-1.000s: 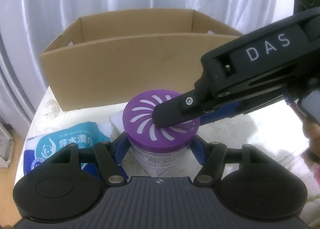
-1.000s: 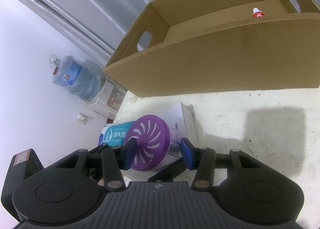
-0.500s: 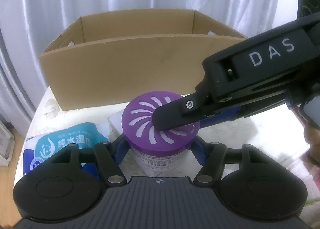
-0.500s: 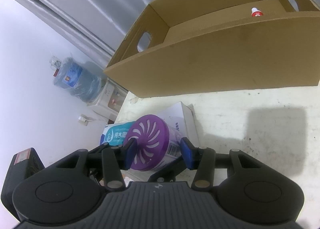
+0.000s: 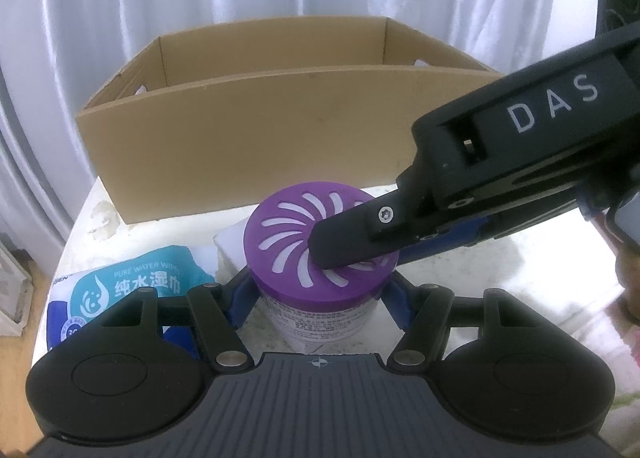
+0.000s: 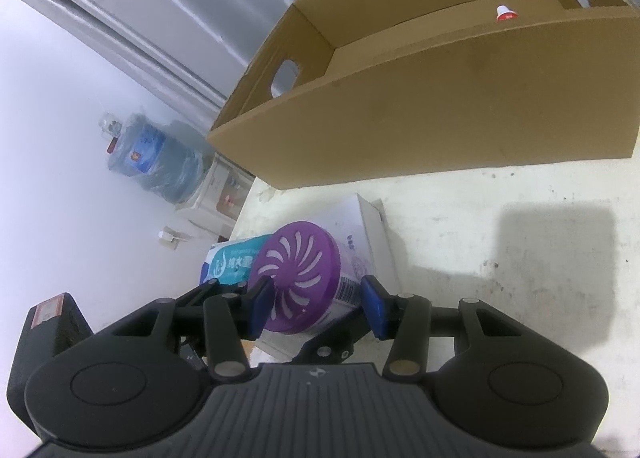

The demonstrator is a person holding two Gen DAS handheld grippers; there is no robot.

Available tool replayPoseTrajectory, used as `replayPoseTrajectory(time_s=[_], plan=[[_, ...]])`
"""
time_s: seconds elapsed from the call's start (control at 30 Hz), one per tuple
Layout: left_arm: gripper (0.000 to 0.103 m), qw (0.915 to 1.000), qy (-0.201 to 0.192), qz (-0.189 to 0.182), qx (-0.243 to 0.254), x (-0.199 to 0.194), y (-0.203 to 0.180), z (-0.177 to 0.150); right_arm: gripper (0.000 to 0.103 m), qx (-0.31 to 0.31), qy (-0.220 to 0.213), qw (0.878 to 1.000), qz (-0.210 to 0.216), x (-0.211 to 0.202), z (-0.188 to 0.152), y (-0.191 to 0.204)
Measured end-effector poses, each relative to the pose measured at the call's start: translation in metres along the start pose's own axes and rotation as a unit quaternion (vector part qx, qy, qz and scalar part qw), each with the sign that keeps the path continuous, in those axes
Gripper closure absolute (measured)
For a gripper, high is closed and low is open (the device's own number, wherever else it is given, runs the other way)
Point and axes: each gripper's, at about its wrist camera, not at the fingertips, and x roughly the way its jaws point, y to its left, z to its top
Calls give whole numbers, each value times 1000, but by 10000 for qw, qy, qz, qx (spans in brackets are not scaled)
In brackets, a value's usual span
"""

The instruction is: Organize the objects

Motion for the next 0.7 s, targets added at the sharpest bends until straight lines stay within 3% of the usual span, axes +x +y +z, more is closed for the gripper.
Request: replayPoseTrajectory(time_s=[0.7], plan=[[38,9999,-9,8,-111,-7,3,-5,53,33,30,10000,25,1,0,0]])
